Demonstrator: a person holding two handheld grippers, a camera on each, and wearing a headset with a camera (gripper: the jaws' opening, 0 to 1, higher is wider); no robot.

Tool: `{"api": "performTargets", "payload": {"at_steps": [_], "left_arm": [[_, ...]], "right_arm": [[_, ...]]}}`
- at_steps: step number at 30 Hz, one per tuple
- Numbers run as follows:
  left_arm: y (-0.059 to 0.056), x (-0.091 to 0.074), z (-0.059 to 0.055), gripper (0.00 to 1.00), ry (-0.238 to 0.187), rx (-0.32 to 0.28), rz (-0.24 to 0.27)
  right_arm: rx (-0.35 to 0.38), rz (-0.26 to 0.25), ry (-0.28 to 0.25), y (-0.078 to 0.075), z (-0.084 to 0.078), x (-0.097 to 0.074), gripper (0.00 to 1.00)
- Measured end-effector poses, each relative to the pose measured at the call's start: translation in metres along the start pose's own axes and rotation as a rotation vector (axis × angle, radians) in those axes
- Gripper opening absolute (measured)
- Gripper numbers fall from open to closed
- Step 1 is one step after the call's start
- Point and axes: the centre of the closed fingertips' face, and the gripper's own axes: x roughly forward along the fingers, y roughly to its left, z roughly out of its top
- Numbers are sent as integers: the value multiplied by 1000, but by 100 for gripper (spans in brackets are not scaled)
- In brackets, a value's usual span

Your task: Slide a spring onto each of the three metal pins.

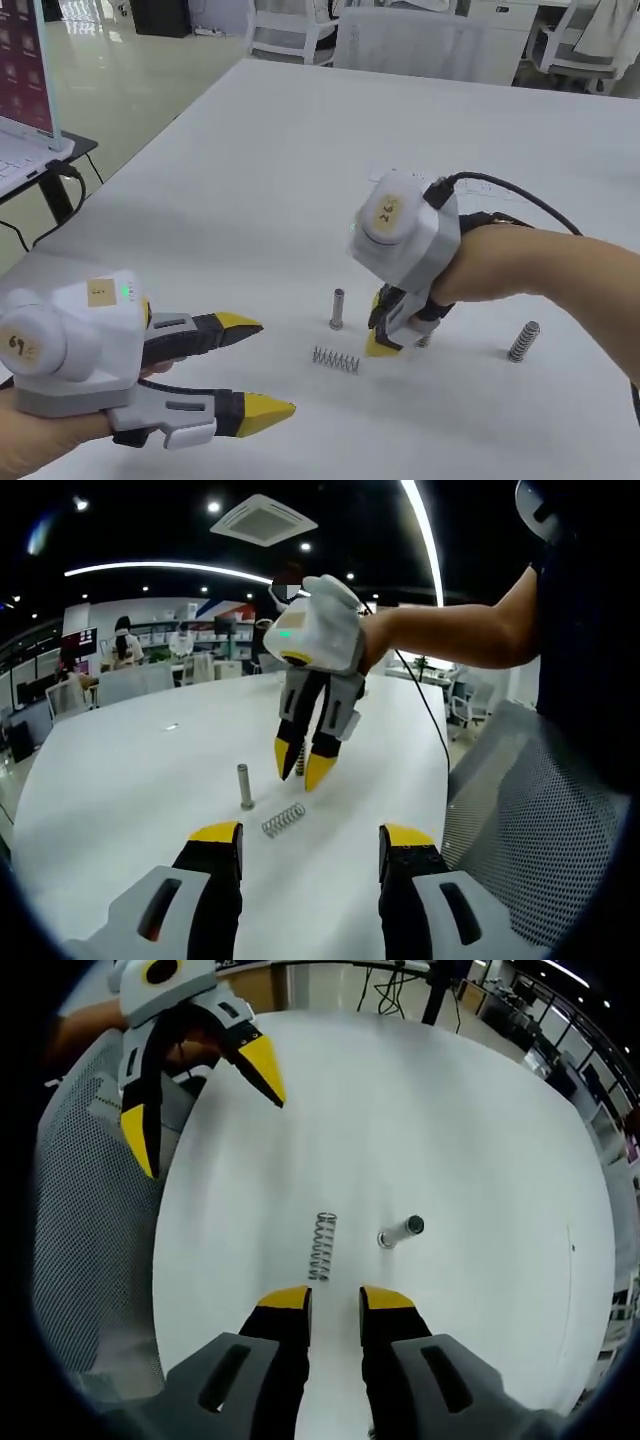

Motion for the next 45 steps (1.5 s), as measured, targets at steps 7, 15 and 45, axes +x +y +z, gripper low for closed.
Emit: {"api": "performTargets", "payload": {"at_steps": [7,15,45], "left_arm": [[0,-1,-1,49,2,0,-2],[0,-2,-1,49,2,0,0],[1,-5,-2,49,6,-4,5]], "right_arm": [[-1,5,-6,5,4,8,16],[10,24,4,10,2,20,14],[39,18,20,9,0,32,8]]}}
